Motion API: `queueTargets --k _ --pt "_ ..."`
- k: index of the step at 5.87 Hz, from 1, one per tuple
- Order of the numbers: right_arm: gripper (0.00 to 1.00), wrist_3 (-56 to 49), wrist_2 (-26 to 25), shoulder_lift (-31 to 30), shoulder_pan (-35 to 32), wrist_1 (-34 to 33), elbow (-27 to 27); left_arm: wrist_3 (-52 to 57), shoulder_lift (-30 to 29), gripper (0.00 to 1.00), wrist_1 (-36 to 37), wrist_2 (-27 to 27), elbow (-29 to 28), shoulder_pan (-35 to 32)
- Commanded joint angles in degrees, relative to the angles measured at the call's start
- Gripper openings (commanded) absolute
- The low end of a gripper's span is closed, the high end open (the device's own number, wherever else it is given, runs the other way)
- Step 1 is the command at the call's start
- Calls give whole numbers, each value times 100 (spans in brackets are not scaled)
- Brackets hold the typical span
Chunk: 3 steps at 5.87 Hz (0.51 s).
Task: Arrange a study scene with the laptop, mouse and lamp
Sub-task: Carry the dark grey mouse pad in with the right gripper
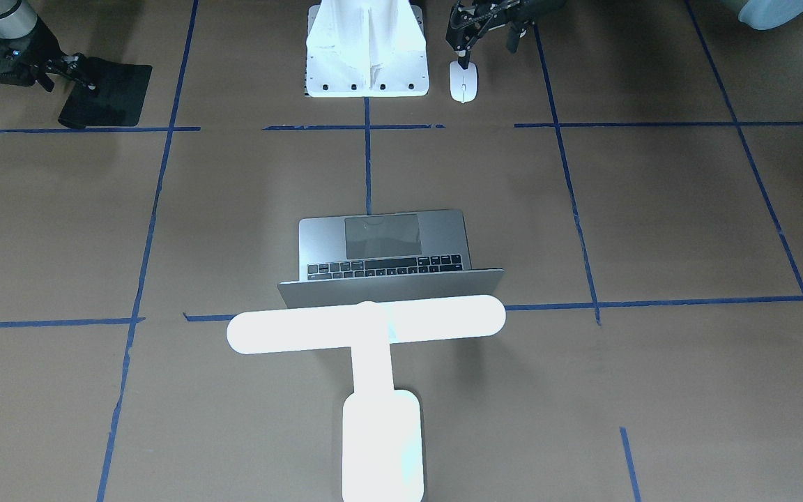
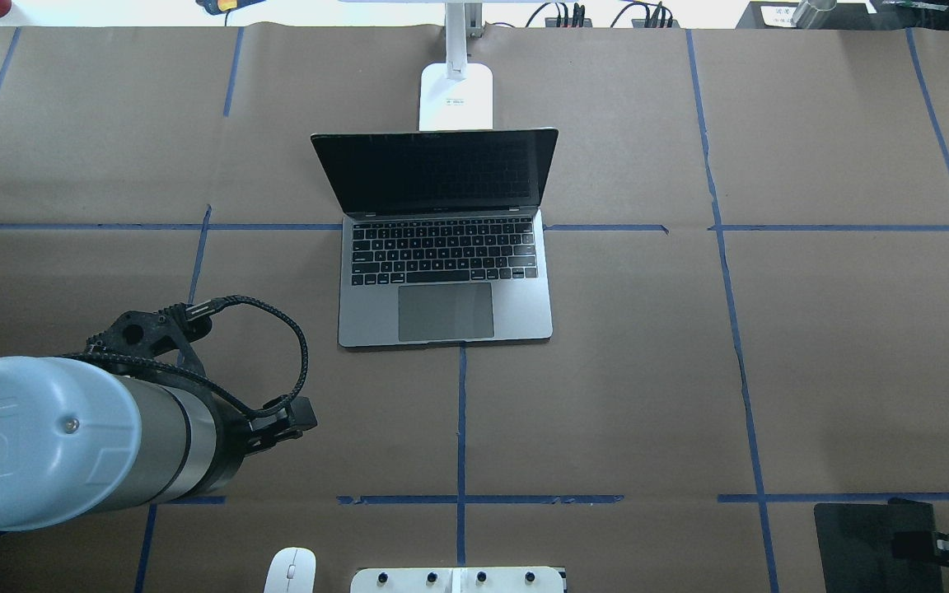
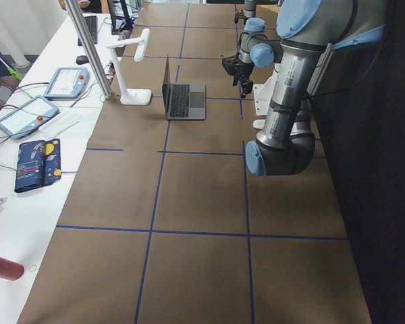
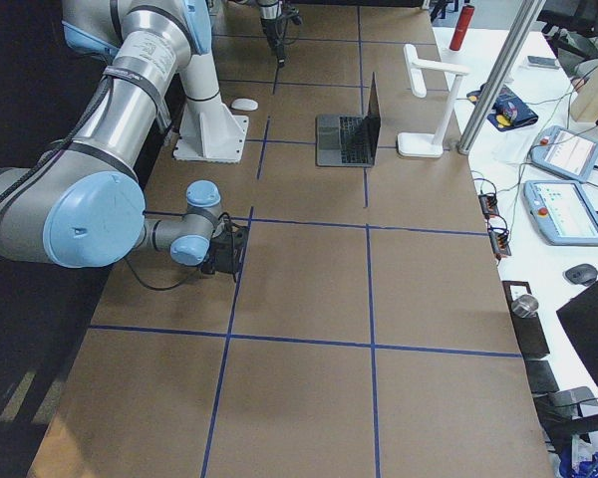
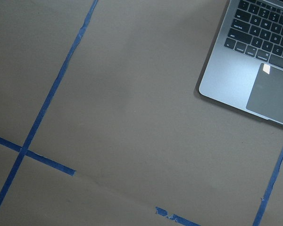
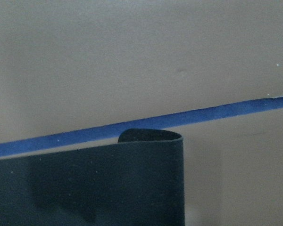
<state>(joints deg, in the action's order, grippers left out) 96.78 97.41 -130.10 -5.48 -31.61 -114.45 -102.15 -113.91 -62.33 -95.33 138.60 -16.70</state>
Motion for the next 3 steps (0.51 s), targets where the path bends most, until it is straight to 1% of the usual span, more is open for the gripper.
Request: queueTargets --k 1,2,3 --pt "89 34 6 20 38 5 46 -15 0 100 -7 -3 9 0" --pt "50 51 23 28 38 5 46 -15 0 100 2 6 18 0" --pt "29 51 32 20 47 5 46 -15 0 100 2 6 10 0"
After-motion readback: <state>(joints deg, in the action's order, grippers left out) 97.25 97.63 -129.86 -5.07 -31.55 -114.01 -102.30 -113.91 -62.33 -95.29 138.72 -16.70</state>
